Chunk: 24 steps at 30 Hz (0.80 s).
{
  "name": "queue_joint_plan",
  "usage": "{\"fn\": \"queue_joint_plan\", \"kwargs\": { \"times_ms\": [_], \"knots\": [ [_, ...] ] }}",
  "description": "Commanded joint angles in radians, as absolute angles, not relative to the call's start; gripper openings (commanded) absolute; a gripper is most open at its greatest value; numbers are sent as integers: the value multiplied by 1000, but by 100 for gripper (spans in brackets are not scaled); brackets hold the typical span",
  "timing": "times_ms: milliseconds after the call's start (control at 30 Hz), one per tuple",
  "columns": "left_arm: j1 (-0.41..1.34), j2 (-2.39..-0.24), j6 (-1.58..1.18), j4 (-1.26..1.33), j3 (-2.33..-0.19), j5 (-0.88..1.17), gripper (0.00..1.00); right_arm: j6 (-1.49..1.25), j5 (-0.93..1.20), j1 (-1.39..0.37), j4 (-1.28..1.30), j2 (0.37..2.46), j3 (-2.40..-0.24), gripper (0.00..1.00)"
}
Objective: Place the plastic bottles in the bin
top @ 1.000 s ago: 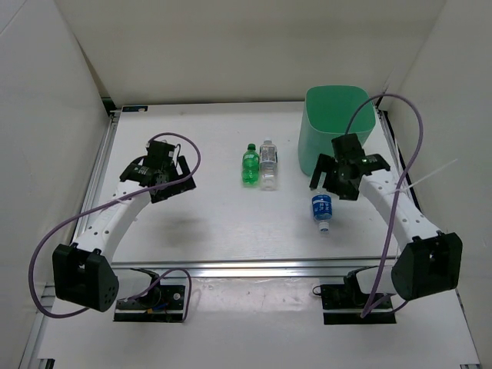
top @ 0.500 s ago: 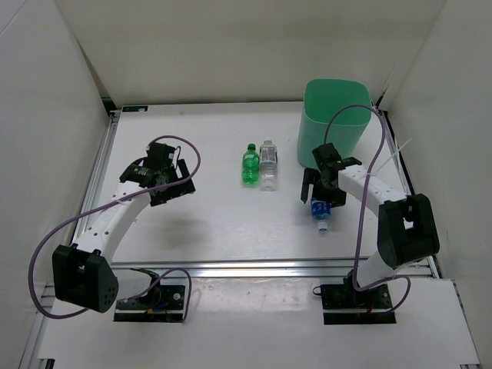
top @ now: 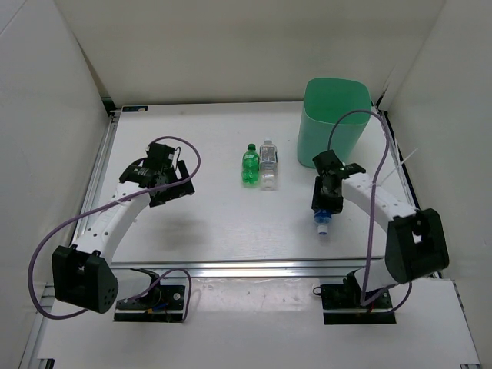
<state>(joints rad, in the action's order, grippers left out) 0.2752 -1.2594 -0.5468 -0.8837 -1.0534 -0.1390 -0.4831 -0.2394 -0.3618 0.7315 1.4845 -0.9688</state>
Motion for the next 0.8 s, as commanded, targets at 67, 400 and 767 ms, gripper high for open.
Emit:
{"fn": "queue_joint_plan", "kwargs": {
  "times_ms": [67, 400, 767],
  "knots": [
    [279, -1212, -557, -877, -1025, -152, 100, -523, -311, -433, 870, 1269, -1171, 34],
    [279, -1203, -566, -845, -1015, -123, 100, -357, -414, -275, 878, 1692, -2170, 34],
    [279, -1175, -548, -773, -1025, -98, 100, -368, -287, -164, 735, 1951, -2349, 92]
  ]
}}
